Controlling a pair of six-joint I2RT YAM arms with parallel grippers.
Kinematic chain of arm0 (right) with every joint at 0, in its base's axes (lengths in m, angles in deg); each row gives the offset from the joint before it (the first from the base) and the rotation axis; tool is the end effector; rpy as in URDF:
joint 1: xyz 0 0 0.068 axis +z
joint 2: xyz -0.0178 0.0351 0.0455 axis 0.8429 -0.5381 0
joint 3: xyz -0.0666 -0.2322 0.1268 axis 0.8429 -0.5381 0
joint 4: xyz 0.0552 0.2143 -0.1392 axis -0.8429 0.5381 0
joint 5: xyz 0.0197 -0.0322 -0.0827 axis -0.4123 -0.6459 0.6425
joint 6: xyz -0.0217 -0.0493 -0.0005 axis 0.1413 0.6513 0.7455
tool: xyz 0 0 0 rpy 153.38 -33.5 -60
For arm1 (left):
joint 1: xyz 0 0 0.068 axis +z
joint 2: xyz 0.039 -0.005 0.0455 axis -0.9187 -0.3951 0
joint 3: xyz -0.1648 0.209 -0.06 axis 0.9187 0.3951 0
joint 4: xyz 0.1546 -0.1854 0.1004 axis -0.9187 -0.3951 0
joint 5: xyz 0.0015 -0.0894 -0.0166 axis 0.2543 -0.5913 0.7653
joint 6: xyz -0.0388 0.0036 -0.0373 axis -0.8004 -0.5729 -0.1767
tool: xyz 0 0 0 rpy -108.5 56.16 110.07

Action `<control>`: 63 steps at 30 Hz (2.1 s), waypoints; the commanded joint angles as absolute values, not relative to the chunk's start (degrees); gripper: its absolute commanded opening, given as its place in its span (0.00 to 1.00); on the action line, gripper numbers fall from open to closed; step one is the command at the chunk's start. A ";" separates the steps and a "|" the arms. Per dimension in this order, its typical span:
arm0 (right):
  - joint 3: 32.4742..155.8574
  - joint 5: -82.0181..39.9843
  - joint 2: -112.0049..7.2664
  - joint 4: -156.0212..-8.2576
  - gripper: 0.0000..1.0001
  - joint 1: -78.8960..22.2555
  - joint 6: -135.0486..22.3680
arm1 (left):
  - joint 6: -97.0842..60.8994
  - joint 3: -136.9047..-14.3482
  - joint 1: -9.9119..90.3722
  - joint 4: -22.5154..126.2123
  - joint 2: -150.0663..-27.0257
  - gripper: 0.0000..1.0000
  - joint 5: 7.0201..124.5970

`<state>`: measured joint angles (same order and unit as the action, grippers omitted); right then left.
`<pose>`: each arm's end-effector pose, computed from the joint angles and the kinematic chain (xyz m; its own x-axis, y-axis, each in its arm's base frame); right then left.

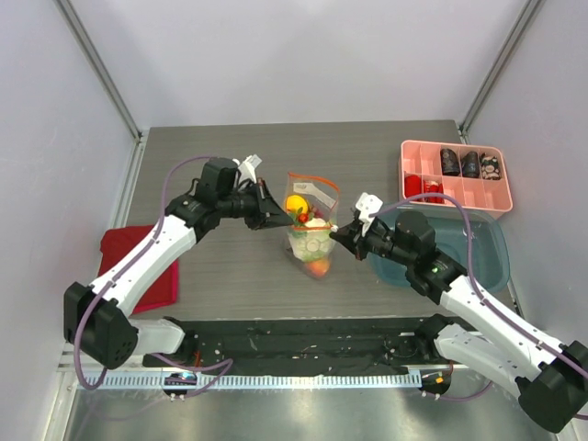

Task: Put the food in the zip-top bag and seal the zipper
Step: Zip the zipper food storage bag at the center of the board.

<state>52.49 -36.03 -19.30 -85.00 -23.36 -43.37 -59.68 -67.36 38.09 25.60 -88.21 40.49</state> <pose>0.1581 0.1235 0.2865 -0.0793 -0.1731 -0.9817 -0.8428 0.5375 -0.0267 0.2437 -0.1557 0.3202 -0.9408 -0.2461 -0.2333 0.0707 0.5305 -0.8447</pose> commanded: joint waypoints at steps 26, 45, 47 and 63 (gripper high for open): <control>56.85 -46.25 -11.90 -73.33 0.01 -22.99 -23.51 | 8.69 -82.65 24.55 21.43 -84.32 0.70 35.93; 54.04 -45.02 -9.17 -75.26 0.01 -23.08 -25.97 | 18.62 -75.44 12.94 35.07 -90.92 0.57 36.54; 54.21 -44.93 -9.08 -75.09 0.01 -23.08 -25.97 | 18.80 -75.35 12.94 34.98 -91.71 0.55 36.54; 54.13 -44.49 -8.55 -74.47 0.01 -23.08 -25.27 | 24.95 -75.62 12.94 28.84 -93.56 0.13 36.36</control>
<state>53.60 -44.84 -9.75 -72.32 -22.81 -25.71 21.02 -75.31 13.17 31.00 -93.34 36.77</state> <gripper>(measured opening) 0.017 0.166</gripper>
